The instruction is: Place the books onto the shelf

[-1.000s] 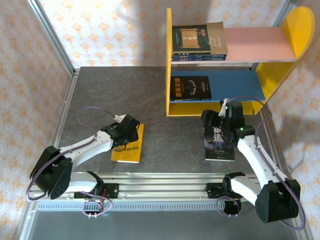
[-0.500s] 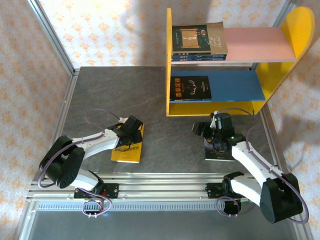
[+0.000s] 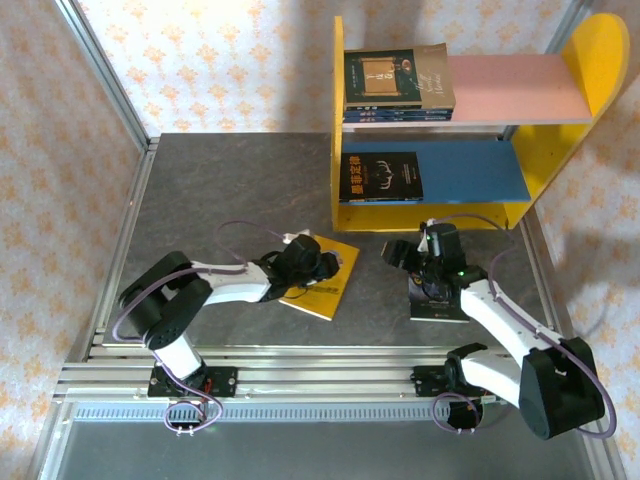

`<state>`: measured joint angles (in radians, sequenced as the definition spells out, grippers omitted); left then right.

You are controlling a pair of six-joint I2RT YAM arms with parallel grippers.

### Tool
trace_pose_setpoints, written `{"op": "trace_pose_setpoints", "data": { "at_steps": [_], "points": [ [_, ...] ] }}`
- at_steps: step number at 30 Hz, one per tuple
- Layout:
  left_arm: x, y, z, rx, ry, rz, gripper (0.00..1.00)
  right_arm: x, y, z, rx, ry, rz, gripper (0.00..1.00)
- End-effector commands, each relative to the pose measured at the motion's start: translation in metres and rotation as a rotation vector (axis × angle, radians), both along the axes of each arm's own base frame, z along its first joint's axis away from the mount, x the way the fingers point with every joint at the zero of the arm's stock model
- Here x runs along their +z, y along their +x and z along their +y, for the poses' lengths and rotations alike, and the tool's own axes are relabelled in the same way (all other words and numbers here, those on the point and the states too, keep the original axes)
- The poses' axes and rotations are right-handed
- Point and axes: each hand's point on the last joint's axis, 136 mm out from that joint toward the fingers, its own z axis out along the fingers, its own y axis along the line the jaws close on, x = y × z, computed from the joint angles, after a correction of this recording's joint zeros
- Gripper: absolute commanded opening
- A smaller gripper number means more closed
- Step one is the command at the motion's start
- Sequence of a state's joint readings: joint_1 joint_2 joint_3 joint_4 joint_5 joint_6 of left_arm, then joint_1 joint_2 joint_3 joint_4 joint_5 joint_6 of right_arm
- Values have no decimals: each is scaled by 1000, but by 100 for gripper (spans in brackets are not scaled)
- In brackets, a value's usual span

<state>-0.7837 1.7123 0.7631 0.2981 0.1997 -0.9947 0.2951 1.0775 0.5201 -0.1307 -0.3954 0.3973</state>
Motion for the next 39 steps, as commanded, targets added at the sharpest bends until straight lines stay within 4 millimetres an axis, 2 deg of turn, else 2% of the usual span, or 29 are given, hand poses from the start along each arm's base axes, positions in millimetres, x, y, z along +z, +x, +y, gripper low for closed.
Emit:
{"op": "trace_pose_setpoints", "data": {
  "at_steps": [1, 7, 12, 19, 20, 23, 28, 33, 39],
  "points": [
    [-31, -30, -12, -36, -51, 164, 54, 2, 2, 4, -7, -2, -2, 79],
    [-15, -27, -5, -39, -13, 120, 54, -6, 0, 8, 3, -3, 21, 79],
    [8, -21, 7, -58, 100, 54, 54, -9, 2, 12, 12, 7, 29, 79],
    [35, -14, 48, -90, 401, -30, 56, -10, 0, 29, 64, -20, 37, 79],
    [37, -13, 56, -91, 454, -34, 56, -19, -2, 34, 76, -34, 63, 79],
    [33, -14, 68, -114, 538, -25, 57, -26, -5, 49, 107, -51, 83, 79],
    [4, -14, 85, -106, 537, 49, 57, -32, -15, 74, 154, -60, 108, 78],
    [-11, -17, 81, -117, 459, 70, 57, -36, -19, 89, 185, -85, 124, 78],
    [-18, -22, 77, -136, 435, 94, 56, -41, -13, 97, 200, -108, 126, 78]
  ]
}}
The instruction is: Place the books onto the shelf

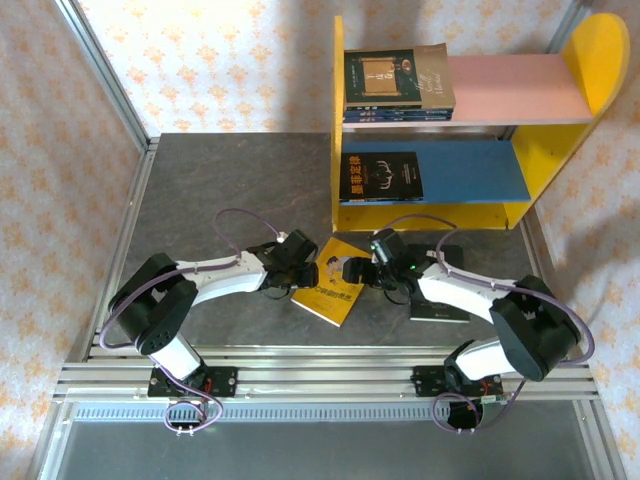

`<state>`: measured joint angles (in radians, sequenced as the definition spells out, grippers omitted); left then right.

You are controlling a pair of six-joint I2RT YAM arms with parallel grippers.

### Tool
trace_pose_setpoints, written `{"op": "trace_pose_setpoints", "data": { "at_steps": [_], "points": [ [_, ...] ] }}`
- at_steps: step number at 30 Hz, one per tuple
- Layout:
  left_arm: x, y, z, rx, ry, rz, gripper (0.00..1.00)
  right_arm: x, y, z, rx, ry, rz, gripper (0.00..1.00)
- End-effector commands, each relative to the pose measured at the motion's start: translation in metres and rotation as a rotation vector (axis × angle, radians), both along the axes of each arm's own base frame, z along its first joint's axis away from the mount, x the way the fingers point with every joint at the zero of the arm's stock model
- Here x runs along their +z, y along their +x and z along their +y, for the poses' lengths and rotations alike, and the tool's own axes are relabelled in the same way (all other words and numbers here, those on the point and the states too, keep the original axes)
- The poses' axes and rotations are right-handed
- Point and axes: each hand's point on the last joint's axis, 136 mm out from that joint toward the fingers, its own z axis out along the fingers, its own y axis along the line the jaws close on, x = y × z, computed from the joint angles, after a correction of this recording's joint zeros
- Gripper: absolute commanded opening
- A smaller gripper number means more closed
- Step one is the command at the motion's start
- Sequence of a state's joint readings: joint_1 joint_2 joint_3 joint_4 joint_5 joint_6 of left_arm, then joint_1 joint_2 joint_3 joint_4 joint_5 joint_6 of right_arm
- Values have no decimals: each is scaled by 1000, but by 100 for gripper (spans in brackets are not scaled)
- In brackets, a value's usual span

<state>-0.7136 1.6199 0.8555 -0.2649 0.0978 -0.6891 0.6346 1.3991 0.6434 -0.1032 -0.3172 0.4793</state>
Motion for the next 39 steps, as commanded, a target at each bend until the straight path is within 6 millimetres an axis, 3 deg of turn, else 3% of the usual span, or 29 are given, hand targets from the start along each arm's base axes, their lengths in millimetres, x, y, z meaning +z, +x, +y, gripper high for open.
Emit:
{"op": "trace_pose_setpoints", "data": {
  "at_steps": [1, 13, 21, 27, 34, 39],
  "points": [
    [-3, -1, -5, -21, -26, 1, 56, 5, 15, 0, -27, -38, -48, 78],
    [-6, -10, -10, -47, -63, 19, 55, 8, 35, 17, 10, -38, -70, 78],
    [16, -13, -33, -97, -243, -29, 56, 15, 43, 17, 29, -74, -99, 78],
    [21, -6, -26, -73, -243, -47, 56, 14, 39, 15, 38, -82, -83, 79],
    [23, 4, -1, -34, -97, -65, 56, 8, 27, 8, 19, -72, -57, 78],
    [27, 7, 2, -36, -80, -73, 56, 3, 20, 5, 14, -69, -42, 79]
  ]
}}
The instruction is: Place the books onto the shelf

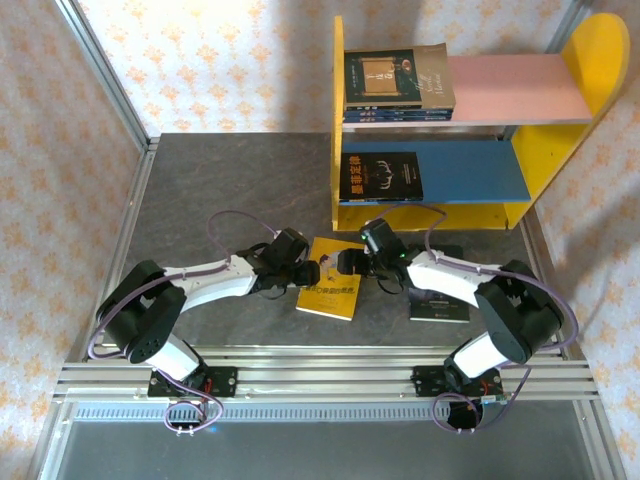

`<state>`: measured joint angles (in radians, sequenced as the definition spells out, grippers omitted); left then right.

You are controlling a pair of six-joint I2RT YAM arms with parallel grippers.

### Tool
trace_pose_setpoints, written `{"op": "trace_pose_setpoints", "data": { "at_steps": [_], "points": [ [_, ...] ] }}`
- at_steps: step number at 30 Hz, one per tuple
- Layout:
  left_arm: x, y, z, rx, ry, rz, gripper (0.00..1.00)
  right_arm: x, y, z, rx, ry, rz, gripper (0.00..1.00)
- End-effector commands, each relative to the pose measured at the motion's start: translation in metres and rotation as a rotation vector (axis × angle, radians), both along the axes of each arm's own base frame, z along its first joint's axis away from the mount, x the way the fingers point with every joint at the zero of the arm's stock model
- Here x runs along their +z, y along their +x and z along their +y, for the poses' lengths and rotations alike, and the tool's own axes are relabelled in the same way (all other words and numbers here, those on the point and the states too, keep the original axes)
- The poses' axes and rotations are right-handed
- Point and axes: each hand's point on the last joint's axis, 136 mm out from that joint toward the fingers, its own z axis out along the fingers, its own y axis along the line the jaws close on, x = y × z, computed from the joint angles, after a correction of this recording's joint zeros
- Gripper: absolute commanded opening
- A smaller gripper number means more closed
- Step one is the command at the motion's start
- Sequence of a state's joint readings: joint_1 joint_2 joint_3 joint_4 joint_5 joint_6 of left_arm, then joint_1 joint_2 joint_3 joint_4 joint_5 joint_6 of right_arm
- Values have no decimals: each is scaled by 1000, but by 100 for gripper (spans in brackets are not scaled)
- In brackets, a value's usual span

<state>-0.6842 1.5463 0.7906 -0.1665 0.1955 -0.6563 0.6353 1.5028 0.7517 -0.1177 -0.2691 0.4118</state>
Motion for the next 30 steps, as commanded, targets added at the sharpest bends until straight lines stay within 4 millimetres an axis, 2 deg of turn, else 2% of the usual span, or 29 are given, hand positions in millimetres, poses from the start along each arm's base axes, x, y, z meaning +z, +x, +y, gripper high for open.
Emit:
{"op": "trace_pose_setpoints", "data": {
  "at_steps": [1, 10, 15, 23, 30],
  "points": [
    [11, 7, 11, 15, 44, -34, 56, 0, -7, -4, -13, -1, 5, 79],
    [5, 5, 17, 29, 60, -25, 56, -11, -12, 8, 1, 14, 31, 78],
    [1, 11, 19, 34, 62, -37, 57, -22, -17, 10, 7, -17, 39, 78],
    [-12, 16, 8, 22, 8, -7, 57, -39, -29, 14, 41, -67, 52, 70],
    [-16, 15, 7, 19, 3, 4, 56, -57, -40, 29, 89, -85, 83, 63]
  ]
}}
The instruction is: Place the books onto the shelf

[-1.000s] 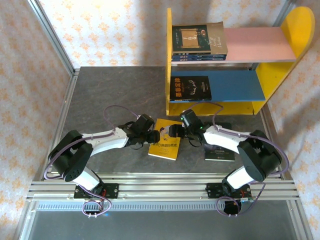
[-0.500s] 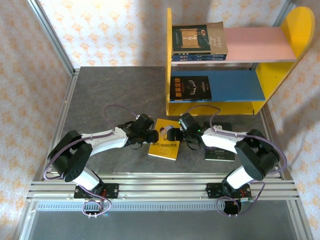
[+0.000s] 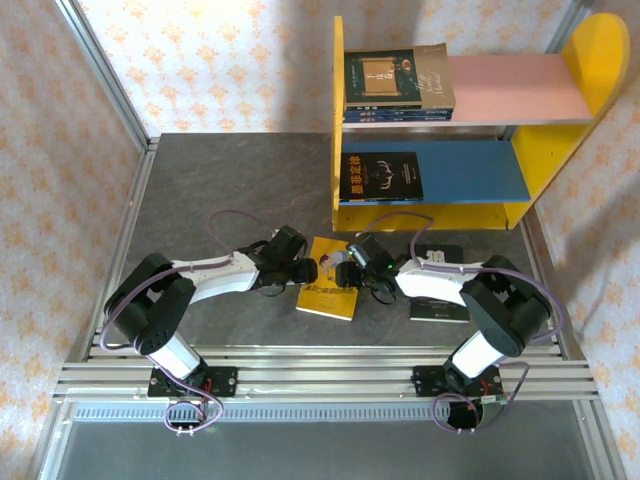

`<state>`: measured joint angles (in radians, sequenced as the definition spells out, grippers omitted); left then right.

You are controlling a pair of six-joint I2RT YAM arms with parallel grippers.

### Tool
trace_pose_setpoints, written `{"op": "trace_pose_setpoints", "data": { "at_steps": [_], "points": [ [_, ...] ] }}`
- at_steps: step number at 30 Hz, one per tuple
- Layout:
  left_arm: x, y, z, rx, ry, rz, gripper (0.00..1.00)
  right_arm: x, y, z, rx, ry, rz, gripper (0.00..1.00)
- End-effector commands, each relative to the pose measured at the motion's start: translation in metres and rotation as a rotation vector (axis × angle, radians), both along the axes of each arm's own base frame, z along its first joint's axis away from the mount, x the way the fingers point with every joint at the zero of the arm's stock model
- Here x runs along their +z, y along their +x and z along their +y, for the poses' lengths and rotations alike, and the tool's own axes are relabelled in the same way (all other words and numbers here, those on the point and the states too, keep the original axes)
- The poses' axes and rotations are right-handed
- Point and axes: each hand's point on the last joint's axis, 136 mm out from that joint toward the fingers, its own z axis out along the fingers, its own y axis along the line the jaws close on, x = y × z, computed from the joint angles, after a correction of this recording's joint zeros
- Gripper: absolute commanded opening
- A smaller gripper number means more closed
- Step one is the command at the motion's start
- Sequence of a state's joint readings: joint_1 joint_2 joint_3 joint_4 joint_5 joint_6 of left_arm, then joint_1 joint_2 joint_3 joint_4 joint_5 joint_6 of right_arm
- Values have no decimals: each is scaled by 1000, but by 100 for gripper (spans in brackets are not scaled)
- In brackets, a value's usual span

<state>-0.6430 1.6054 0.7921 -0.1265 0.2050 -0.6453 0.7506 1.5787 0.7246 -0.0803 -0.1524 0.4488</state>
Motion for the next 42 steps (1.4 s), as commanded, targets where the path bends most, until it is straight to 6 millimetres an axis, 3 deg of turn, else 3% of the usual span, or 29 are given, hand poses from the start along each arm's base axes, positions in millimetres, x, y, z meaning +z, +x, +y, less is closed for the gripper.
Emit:
{"op": "trace_pose_setpoints", "data": {
  "at_steps": [1, 12, 20, 25, 33, 42],
  "points": [
    [-2, 2, 0, -9, -4, -9, 56, -29, -21, 19, 68, 18, 90, 62],
    [-8, 0, -3, -16, -4, 16, 56, -33, -22, 32, 97, 50, 112, 40],
    [-16, 0, -14, -27, -57, 42, 56, -37, -24, 42, 115, 94, 131, 32],
    [5, 4, -30, -55, -153, 4, 56, -39, -25, 51, 125, 126, 144, 27],
    [68, 5, -46, -83, -317, -99, 57, -36, -24, 62, 142, 140, 136, 24],
    [72, 3, -46, -91, -335, -112, 55, -32, -21, 69, 149, 157, 131, 24]
  ]
}}
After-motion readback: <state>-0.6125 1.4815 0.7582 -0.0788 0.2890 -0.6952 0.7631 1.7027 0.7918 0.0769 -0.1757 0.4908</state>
